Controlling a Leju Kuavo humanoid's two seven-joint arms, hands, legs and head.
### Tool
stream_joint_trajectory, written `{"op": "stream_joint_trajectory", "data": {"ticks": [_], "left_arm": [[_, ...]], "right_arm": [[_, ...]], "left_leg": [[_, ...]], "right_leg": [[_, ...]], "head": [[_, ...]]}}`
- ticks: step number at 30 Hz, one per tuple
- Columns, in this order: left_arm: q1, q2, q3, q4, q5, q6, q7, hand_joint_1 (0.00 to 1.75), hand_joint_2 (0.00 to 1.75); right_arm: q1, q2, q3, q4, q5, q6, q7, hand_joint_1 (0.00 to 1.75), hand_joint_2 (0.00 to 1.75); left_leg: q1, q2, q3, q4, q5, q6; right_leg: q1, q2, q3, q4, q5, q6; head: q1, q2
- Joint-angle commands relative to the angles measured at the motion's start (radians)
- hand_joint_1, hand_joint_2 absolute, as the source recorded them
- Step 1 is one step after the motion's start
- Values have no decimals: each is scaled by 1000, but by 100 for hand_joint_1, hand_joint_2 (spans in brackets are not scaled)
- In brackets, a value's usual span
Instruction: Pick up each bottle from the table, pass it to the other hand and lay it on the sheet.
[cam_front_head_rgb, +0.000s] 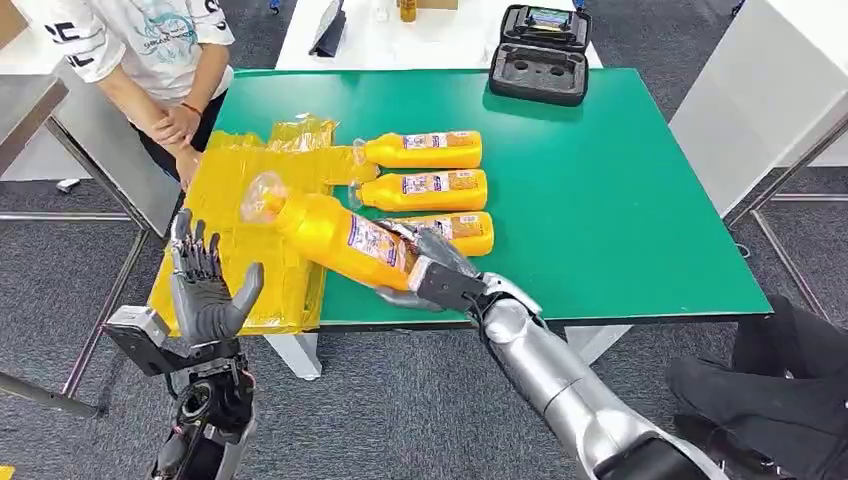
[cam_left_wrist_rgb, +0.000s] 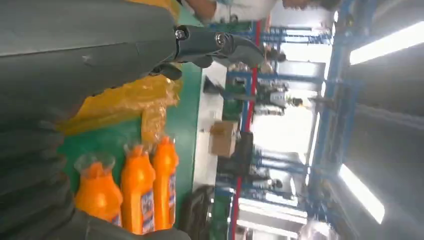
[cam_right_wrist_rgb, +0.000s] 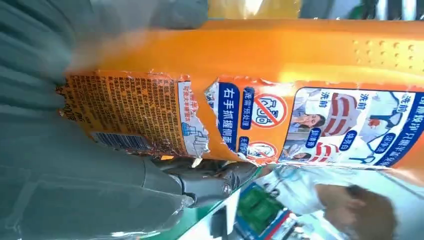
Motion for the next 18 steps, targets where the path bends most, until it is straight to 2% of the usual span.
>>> {"op": "stream_joint_trajectory", "data": {"ticks": [1, 9, 13, 15, 18], "left_arm": [[-9, 28, -93, 20, -13, -24, 18, 0, 175], [-80, 17, -183, 149, 15, -92, 20, 0, 175], [-158, -8, -227, 246, 46, -121, 28, 0, 175], [-167, -11, -233, 256, 51, -117, 25, 0, 175], [-181, -13, -243, 272, 51, -120, 25, 0, 175]], "right_arm": [[-8, 35, 1, 72, 5, -11, -30, 175, 175], [29, 60, 38, 103, 56, -42, -55, 175, 175], [128, 18, 13, 18, 62, -61, -46, 175, 175], [144, 8, 10, 10, 67, -63, -47, 175, 175], [180, -4, 1, 0, 65, -64, -46, 175, 175]], "left_leg": [[1, 1, 4, -1, -1, -2], [1, 0, 6, -2, -2, -2], [1, -4, 4, -1, -1, -2], [2, -7, 5, -2, 0, -2], [2, -5, 6, -1, -1, -2]], "right_leg": [[1, 0, 4, -1, -1, -1], [1, 0, 6, -2, -2, -2], [1, -4, 6, -2, -2, -1], [2, -7, 8, -3, -2, -1], [2, -5, 8, -2, -3, -2]], "head": [[0, 0], [0, 0], [0, 0], [0, 0], [0, 0]]}}
